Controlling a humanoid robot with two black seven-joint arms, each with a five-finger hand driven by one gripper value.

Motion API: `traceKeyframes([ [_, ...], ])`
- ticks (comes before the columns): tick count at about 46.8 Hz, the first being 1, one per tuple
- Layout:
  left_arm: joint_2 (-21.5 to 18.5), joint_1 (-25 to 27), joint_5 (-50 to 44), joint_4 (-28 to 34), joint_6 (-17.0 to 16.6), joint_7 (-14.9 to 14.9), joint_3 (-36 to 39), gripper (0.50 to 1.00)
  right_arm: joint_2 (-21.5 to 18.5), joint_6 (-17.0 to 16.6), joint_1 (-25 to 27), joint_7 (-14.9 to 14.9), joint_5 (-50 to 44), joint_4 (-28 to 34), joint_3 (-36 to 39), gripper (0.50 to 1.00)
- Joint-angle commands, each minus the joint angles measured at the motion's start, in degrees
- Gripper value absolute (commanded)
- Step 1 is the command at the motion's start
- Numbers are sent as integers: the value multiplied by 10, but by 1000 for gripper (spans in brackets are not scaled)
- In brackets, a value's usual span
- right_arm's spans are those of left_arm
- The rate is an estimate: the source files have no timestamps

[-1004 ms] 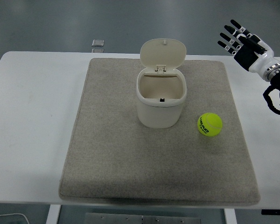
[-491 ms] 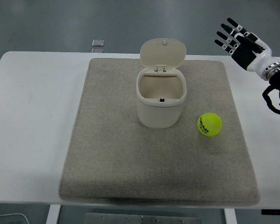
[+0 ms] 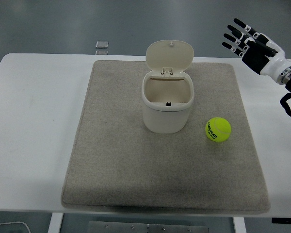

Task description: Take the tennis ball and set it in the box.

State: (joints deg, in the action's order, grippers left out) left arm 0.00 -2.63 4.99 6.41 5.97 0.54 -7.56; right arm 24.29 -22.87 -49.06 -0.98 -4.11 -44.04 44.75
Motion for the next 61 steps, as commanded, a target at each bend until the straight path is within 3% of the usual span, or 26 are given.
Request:
traceKeyframes([
  [1, 0, 0, 0, 0, 0, 0, 0, 992, 19, -37, 6, 0, -21, 0, -2, 907],
  [16, 0, 0, 0, 0, 0, 0, 0, 992, 75, -121, 12, -4, -155, -3, -2, 907],
  [25, 0, 0, 0, 0, 0, 0, 0, 992, 99, -121, 9, -7, -244, -13, 1, 907],
  [34, 0, 0, 0, 0, 0, 0, 0, 992, 126, -121, 9, -22, -354, -75, -2, 907],
  [61, 0, 0, 0, 0, 0, 0, 0, 992, 163, -121, 14, -143, -627, -208, -19, 905],
])
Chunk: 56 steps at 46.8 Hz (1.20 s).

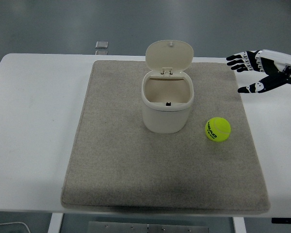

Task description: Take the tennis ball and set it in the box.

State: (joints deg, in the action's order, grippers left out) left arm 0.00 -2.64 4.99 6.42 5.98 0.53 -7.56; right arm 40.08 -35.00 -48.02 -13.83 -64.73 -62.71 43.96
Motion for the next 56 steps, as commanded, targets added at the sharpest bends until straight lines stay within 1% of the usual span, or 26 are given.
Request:
traceKeyframes([
  [1, 0, 0, 0, 0, 0, 0, 0, 992, 10, 0, 6, -20, -24, -28, -16, 905],
  [4, 0, 0, 0, 0, 0, 0, 0, 992, 18, 0, 11, -35, -29, -38, -29, 903],
  [10, 0, 0, 0, 0, 0, 0, 0, 992, 19, 0, 14, -61, -41, -42, -42, 903],
  [15, 0, 0, 0, 0, 0, 0, 0, 992, 21, 0, 21, -73, -68, -43, -56, 903],
  [20, 0, 0, 0, 0, 0, 0, 0, 992, 23, 0, 29, -94, -89, -50, -82, 903],
  [25, 0, 0, 0, 0, 0, 0, 0, 992, 37, 55, 31, -104, -92, -62, -118, 903],
  [27, 0, 0, 0, 0, 0, 0, 0, 992, 40, 71, 31, -110, -93, -69, -130, 903],
  [40, 0, 0, 0, 0, 0, 0, 0, 992, 36, 143, 39, -115, -115, -76, -148, 903],
  [43, 0, 0, 0, 0, 0, 0, 0, 992, 35, 151, 39, -116, -123, -76, -151, 903],
  [47, 0, 0, 0, 0, 0, 0, 0, 992, 36, 154, 40, -122, -126, -76, -157, 903],
  [53, 0, 0, 0, 0, 0, 0, 0, 992, 34, 155, 42, -123, -134, -76, -159, 903],
  [56, 0, 0, 0, 0, 0, 0, 0, 992, 32, 164, 46, -124, -146, -76, -159, 903],
])
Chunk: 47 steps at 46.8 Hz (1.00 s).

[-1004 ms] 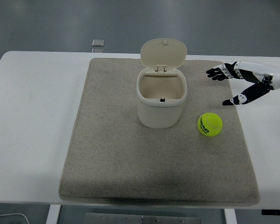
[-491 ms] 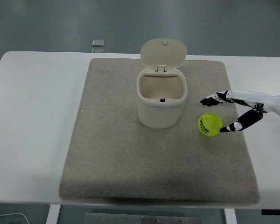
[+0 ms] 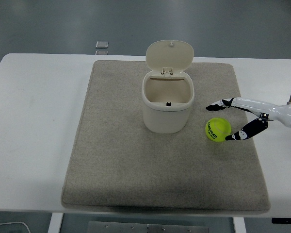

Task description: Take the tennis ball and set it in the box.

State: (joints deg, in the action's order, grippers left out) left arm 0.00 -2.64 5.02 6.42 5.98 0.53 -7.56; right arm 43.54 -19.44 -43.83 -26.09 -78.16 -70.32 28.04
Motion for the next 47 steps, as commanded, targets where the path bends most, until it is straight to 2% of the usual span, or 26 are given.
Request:
traceKeyframes([
  [1, 0, 0, 0, 0, 0, 0, 0, 992, -3, 13, 5, -1, -16, 0, -1, 905],
  [18, 0, 0, 0, 0, 0, 0, 0, 992, -4, 49, 9, -5, -34, 0, -17, 897],
  [23, 0, 0, 0, 0, 0, 0, 0, 992, -4, 49, 9, -5, -36, 0, -17, 862],
  [28, 0, 0, 0, 0, 0, 0, 0, 992, -4, 50, 10, -5, -39, 0, -19, 801],
  [36, 0, 0, 0, 0, 0, 0, 0, 992, -4, 57, 10, -5, -40, 0, -22, 793],
  [39, 0, 0, 0, 0, 0, 0, 0, 990, -4, 57, 13, -5, -40, 0, -22, 770],
  [47, 0, 0, 0, 0, 0, 0, 0, 992, -4, 58, 12, -5, -40, 1, -24, 748],
])
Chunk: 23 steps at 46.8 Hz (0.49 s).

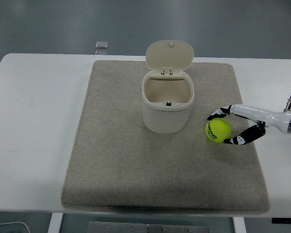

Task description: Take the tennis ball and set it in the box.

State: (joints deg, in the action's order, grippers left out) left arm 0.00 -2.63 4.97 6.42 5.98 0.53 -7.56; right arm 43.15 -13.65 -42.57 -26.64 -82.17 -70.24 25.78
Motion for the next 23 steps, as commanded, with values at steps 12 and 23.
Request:
traceKeyframes([
  [12, 0, 0, 0, 0, 0, 0, 0, 992, 5, -6, -5, -14, 8, 0, 4, 613],
  [23, 0, 0, 0, 0, 0, 0, 0, 992, 31, -9, -19, -55, 41, -1, 9, 500],
])
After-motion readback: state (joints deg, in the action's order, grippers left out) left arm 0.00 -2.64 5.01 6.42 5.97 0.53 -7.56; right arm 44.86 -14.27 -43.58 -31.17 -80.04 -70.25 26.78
